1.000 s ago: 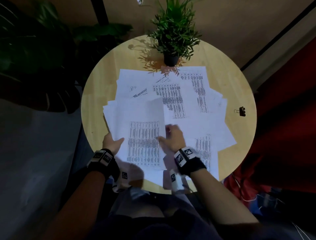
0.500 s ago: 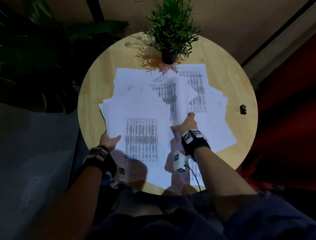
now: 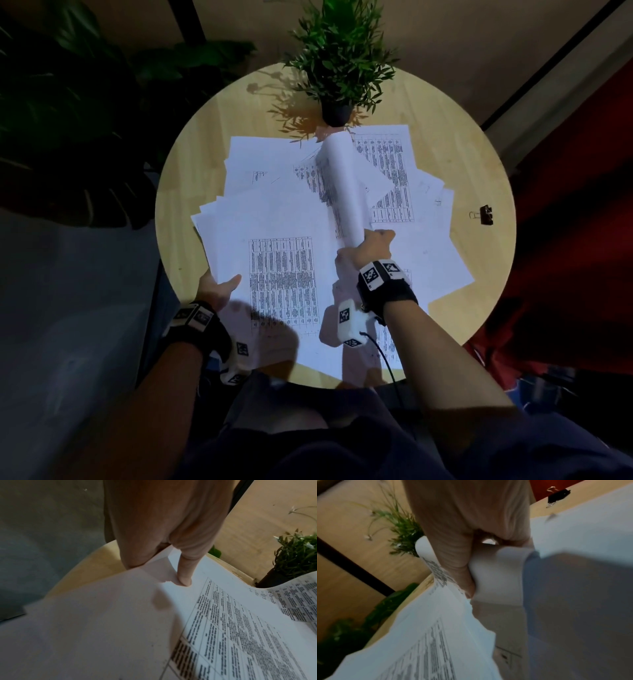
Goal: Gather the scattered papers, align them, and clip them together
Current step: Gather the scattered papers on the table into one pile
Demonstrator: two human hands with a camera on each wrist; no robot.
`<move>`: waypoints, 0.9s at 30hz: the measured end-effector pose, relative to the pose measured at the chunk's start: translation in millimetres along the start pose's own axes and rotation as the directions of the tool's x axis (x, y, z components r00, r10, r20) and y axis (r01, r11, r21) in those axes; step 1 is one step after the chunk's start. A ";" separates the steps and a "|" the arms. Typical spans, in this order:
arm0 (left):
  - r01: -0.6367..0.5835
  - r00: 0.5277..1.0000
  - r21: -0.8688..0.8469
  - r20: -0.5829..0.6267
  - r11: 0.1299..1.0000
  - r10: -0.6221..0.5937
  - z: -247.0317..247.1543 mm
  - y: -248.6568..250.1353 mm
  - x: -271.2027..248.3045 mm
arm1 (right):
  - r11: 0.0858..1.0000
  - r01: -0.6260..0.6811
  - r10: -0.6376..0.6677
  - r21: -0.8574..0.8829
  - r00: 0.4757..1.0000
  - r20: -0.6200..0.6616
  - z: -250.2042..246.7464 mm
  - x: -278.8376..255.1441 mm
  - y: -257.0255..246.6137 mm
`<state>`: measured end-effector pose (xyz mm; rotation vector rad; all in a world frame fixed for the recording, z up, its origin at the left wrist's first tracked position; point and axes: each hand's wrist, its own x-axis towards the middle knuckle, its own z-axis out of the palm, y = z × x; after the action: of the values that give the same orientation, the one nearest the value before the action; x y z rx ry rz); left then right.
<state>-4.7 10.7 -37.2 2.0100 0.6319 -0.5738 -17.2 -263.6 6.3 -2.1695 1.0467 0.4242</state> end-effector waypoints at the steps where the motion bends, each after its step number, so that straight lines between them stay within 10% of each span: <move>1: 0.000 1.000 -0.010 -0.010 1.000 0.000 1.0 -0.3 0.6 | 1.000 0.011 -0.011 -0.002 1.000 0.012 -2.7 -0.3 -1.7; 8: 0.085 0.996 -0.075 0.026 0.994 -0.084 -2.4 -6.3 -1.3 | 0.961 0.262 -0.273 -0.088 0.949 -0.158 -87.4 1.0 -1.5; 15: 0.113 0.993 -0.035 0.036 0.993 -0.112 -2.7 -4.7 -5.5 | 0.762 0.336 -0.126 0.554 0.916 -0.382 -203.0 -10.2 15.1; 27: 0.157 0.982 -0.059 0.120 0.986 -0.149 -1.7 3.7 -10.4 | 0.428 0.144 -0.016 0.892 0.988 -0.152 -167.6 -17.0 31.5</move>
<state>-10.0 8.5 -27.7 1.8613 0.7300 -0.7447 -52.8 -385.3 121.5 -1.2181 0.9006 -0.3174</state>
